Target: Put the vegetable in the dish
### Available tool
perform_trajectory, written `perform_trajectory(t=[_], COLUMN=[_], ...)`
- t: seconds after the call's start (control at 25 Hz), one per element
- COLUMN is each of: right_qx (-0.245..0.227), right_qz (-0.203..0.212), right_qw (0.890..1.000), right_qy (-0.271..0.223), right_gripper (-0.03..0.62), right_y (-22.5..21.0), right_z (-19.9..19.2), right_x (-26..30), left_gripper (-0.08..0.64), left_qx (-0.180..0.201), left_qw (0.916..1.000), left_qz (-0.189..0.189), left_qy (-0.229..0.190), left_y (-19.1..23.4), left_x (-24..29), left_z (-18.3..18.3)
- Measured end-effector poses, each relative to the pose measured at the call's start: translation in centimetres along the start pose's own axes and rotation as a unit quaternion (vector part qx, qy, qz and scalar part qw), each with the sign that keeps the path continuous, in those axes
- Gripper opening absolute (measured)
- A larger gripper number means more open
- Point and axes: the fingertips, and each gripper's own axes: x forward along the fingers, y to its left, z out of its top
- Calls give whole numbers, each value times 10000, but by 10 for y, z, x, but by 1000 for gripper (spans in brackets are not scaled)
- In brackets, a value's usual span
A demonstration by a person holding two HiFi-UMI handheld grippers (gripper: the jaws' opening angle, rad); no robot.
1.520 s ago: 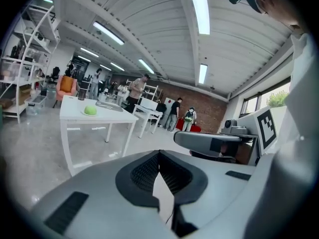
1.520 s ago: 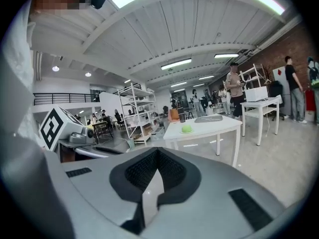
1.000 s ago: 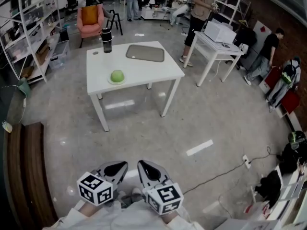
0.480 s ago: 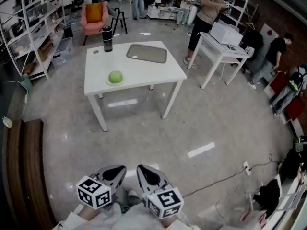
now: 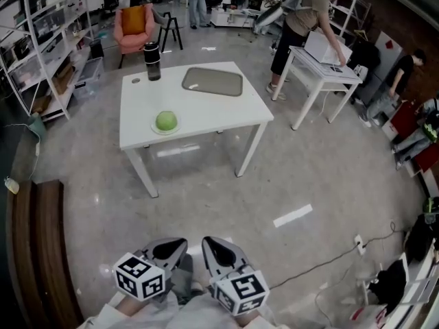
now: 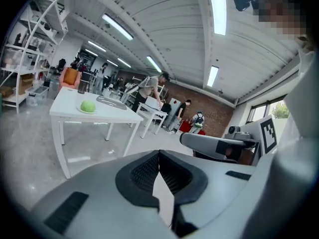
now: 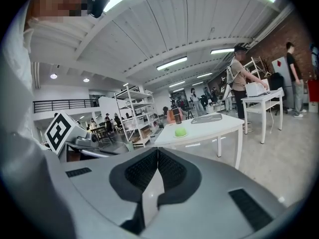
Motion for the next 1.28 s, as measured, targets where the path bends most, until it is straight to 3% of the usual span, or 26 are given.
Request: perform_trajectory(t=[0.68, 1.28], right_qx=[-29, 156], right_qz=[-552, -716], right_qw=[9977, 9973], right_qy=[-400, -89], right_gripper=[14, 14], right_y=[-45, -68], right_z=[92, 99], right_x=[188, 258], left_gripper=[8, 8], left_qx=[303, 25], left_qw=[9988, 9976], left_qz=[-393, -581], left_qy=[46, 364], left_y=[160, 219], left_x=[55, 94], left_z=[133, 155])
